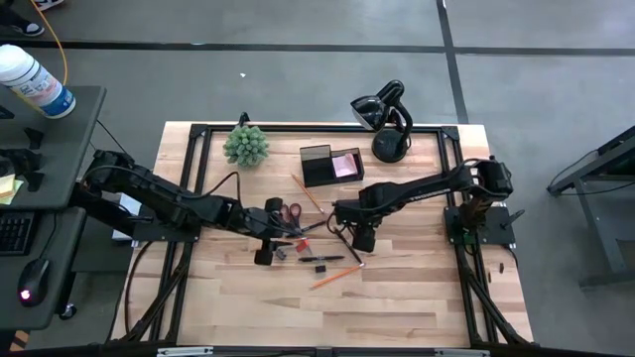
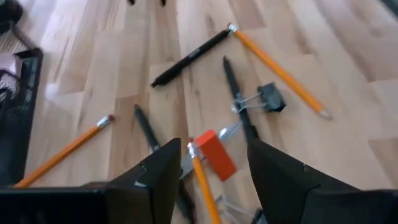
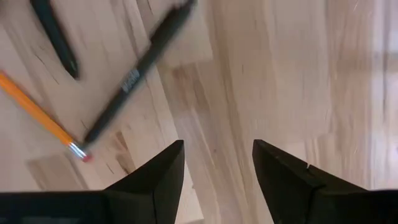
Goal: Pick and place office supplies into organizer
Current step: Put the middle orange pencil into the black desk organizer
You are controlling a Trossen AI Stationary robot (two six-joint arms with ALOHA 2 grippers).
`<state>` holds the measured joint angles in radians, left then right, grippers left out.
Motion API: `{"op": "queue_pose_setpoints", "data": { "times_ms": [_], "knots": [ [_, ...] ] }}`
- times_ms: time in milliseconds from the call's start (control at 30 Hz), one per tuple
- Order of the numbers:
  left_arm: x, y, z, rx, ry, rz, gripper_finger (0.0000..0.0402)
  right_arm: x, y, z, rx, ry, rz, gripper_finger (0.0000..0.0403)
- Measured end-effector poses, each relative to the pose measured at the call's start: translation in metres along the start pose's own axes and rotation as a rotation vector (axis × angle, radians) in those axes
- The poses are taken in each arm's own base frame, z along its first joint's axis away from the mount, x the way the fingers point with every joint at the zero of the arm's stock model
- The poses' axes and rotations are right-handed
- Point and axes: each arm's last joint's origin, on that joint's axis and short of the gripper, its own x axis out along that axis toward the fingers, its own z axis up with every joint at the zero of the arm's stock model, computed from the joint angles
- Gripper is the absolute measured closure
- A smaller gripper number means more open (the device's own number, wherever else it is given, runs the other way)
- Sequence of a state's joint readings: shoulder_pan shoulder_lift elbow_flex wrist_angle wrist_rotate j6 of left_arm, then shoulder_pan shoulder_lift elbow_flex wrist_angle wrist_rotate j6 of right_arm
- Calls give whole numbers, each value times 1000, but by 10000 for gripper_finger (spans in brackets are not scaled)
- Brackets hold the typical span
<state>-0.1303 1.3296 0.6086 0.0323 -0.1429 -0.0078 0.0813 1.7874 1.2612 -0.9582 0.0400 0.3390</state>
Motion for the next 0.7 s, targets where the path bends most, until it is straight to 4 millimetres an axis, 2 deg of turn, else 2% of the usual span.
{"op": "queue_pose_setpoints", "data": {
  "times_ms": [200,333,700],
  "knots": [
    [5,-1,-6,-36,52,-15,250,12,5,-8,6,20,40,219],
    [14,-3,-8,-99,127,-37,247,12,6,-6,7,4,50,219],
    [45,-7,26,55,306,-20,258,12,7,-6,-8,-1,62,219]
  ]
}}
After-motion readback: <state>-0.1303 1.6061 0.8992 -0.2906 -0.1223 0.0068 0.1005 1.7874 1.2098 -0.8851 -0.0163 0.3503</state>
